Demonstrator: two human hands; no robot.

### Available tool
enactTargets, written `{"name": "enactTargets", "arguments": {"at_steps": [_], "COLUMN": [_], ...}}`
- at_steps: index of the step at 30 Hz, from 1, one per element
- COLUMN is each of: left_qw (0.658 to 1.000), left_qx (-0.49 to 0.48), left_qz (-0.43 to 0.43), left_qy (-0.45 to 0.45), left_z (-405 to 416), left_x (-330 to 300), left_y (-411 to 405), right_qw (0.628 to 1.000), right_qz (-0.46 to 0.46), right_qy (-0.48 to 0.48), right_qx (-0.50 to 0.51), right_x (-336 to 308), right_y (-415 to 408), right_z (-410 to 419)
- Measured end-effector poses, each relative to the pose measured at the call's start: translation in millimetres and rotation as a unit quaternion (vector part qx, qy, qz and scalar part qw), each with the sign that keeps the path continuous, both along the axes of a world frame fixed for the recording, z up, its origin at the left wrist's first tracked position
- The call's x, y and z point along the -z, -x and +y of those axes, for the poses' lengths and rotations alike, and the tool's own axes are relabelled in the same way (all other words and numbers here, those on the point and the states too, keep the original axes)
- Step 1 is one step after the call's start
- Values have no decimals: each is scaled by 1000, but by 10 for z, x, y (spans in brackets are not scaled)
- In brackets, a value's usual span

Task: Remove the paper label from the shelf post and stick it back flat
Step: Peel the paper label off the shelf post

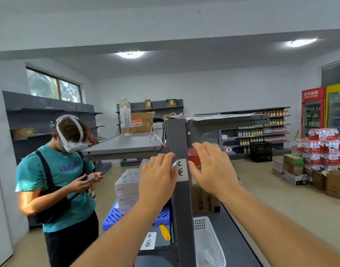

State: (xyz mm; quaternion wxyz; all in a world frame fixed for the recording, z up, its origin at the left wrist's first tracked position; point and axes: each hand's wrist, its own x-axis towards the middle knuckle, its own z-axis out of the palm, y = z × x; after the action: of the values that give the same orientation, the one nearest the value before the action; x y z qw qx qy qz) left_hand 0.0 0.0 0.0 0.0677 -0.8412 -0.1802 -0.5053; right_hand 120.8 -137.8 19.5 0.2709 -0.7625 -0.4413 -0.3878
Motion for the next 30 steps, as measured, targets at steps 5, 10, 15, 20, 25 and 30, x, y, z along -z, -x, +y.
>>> {"name": "enactTargets", "arguments": {"at_steps": [5, 10, 15, 20, 25, 30], "left_qw": [1000, 999, 998, 996, 993, 993], "left_qx": [2, -21, -35, -25, -4, 16], "left_qz": [11, 21, 27, 36, 53, 50], "left_qy": [16, 22, 36, 76, 108, 110], "left_z": [27, 55, 48, 55, 65, -24], "left_x": [-30, -24, -2, 3, 56, 153], "left_y": [-136, -244, -305, -323, -294, -213], "right_qw": [1000, 1000, 1000, 999, 999, 996], "right_qz": [4, 5, 11, 22, 42, 71], "right_qy": [1, 3, 7, 11, 17, 8], "right_qx": [-20, -23, -24, -24, -23, -52], "right_x": [66, 131, 182, 175, 163, 158], "right_y": [-62, -91, -122, -118, -116, -131], "right_z": [52, 73, 106, 120, 141, 186]}}
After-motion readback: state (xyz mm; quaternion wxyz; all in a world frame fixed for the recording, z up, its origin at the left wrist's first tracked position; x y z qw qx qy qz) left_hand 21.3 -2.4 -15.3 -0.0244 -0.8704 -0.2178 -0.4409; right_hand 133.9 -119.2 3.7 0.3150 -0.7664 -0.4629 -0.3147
